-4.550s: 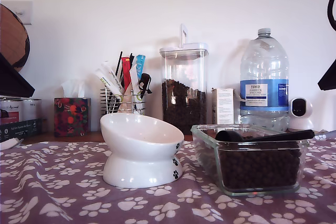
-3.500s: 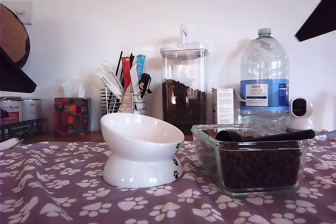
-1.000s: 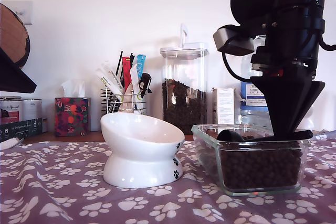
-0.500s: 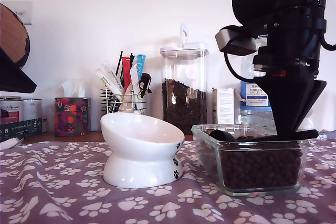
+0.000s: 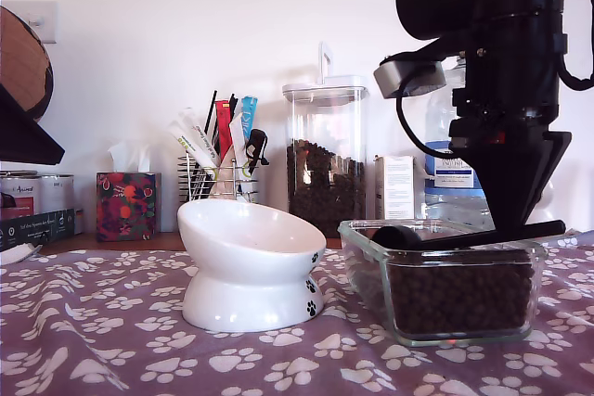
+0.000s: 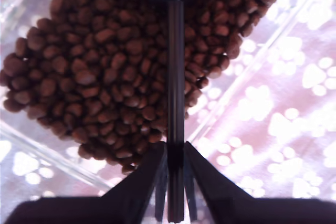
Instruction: Measure one spoon of cat food and pour it into the food bowl
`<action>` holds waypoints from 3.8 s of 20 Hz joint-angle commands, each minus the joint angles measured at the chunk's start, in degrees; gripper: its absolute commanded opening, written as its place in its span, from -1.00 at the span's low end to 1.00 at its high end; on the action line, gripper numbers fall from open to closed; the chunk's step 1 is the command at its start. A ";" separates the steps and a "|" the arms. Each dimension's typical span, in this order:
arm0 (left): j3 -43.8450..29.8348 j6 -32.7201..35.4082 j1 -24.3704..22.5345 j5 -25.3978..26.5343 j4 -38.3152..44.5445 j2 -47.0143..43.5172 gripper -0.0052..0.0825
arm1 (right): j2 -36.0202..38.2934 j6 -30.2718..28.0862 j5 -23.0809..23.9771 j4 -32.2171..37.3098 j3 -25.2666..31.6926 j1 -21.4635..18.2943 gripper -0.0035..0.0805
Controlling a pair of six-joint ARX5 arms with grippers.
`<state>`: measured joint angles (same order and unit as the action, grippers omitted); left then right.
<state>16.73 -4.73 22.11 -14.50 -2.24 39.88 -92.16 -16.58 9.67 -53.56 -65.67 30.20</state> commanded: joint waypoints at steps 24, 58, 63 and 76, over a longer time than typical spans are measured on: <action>0.26 0.28 0.13 -0.02 0.59 0.20 -0.93 | -1.01 -13.57 25.44 -2.34 -4.07 6.23 -0.95; 0.26 0.26 0.13 -1.57 1.11 0.20 -0.93 | -7.72 -4.94 23.69 -14.03 -2.60 14.03 -0.95; 0.26 0.26 0.15 -2.78 1.11 0.20 -0.93 | -7.72 -3.58 23.34 -14.23 -2.60 13.90 -0.95; 0.26 0.26 0.17 -3.26 1.03 0.20 -0.93 | -7.65 -2.62 23.91 -16.85 -3.61 13.92 -0.56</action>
<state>16.73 -4.73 22.11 -17.52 -1.72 39.88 -99.24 -19.46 33.45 -70.17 -69.36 43.97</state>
